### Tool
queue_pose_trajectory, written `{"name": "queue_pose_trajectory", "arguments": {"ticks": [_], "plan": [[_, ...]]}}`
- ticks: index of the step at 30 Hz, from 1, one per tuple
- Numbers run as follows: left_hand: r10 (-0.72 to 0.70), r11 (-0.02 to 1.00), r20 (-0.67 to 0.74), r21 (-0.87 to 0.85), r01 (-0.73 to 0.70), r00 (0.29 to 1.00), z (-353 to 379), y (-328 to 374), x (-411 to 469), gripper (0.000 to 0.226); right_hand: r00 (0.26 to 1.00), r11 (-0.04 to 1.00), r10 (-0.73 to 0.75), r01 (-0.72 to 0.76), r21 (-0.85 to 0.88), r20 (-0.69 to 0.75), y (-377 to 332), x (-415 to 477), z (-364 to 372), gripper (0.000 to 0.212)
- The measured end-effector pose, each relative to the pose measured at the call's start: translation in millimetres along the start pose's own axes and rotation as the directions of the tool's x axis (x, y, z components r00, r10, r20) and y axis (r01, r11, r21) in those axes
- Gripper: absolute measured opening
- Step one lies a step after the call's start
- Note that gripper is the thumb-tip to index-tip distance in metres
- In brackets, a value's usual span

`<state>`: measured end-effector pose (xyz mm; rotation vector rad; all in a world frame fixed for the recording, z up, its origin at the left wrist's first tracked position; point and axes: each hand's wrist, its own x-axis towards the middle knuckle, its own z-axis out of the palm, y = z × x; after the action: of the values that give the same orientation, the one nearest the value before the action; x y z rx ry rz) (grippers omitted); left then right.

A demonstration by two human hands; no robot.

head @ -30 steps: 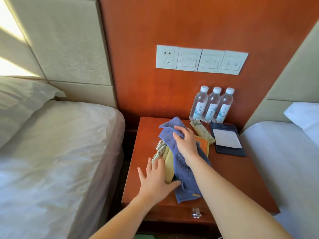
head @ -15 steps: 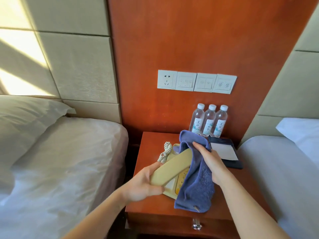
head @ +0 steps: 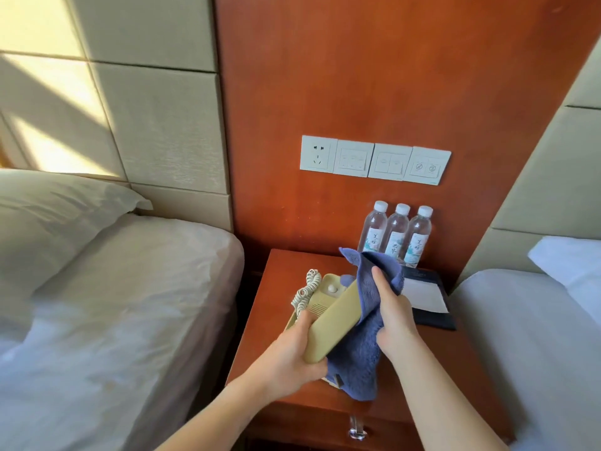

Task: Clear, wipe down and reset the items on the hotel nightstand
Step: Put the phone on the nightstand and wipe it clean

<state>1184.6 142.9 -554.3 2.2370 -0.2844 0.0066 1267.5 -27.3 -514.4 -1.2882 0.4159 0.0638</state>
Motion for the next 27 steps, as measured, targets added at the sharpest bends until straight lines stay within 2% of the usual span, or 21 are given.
{"name": "queue_pose_trajectory", "arguments": {"ticks": [4,8,9,11,14,16,20,23,25,27], "plan": [[-0.042,0.997,-0.064,-0.060,0.038,0.997,15.7,-3.3,-13.2,0.042,0.983,0.995,0.097,-0.098,-0.004,0.154,11.1,3.6,-4.7,0.049],[-0.106,0.993,-0.063,-0.059,0.102,0.992,20.6,6.7,-15.8,0.043,0.956,0.977,0.211,-0.206,-0.047,0.202,34.0,-3.5,3.7,0.058],[-0.132,0.990,-0.047,-0.051,0.130,0.990,19.7,9.8,-13.6,0.044,0.943,0.970,0.240,-0.228,-0.078,0.230,38.8,-8.5,7.6,0.055],[-0.181,0.983,0.004,0.004,0.181,0.983,16.7,10.4,-10.1,0.045,0.931,0.967,0.255,-0.245,-0.071,0.261,49.9,-19.8,14.3,0.034],[-0.178,0.963,0.062,0.217,0.161,0.982,14.5,0.3,-7.8,0.044,0.957,0.976,0.217,-0.208,-0.063,0.191,62.7,-25.8,18.9,0.023],[-0.140,0.963,0.103,0.244,0.111,0.985,14.9,-8.4,-8.9,0.045,0.977,0.985,0.167,-0.160,-0.061,0.134,68.8,-27.5,21.7,0.025],[-0.075,0.984,0.100,0.167,0.058,0.992,16.2,-24.9,-11.3,0.050,0.986,0.987,0.152,-0.147,-0.072,0.074,79.9,-33.9,25.8,0.036],[-0.051,0.997,0.076,0.063,0.047,0.996,2.6,-19.8,-13.4,0.060,0.966,0.980,0.193,-0.184,-0.069,0.169,75.0,-48.0,30.8,0.030],[-0.110,0.994,0.122,-0.007,0.111,0.986,-13.3,-11.8,-11.8,0.072,0.948,0.980,0.201,-0.192,-0.060,0.245,61.9,-60.5,37.5,0.018],[-0.214,0.953,0.205,-0.171,0.250,0.955,-30.3,-4.4,-11.6,0.083,0.948,0.976,0.212,-0.195,-0.093,0.238,47.0,-71.1,46.3,0.013]]}}
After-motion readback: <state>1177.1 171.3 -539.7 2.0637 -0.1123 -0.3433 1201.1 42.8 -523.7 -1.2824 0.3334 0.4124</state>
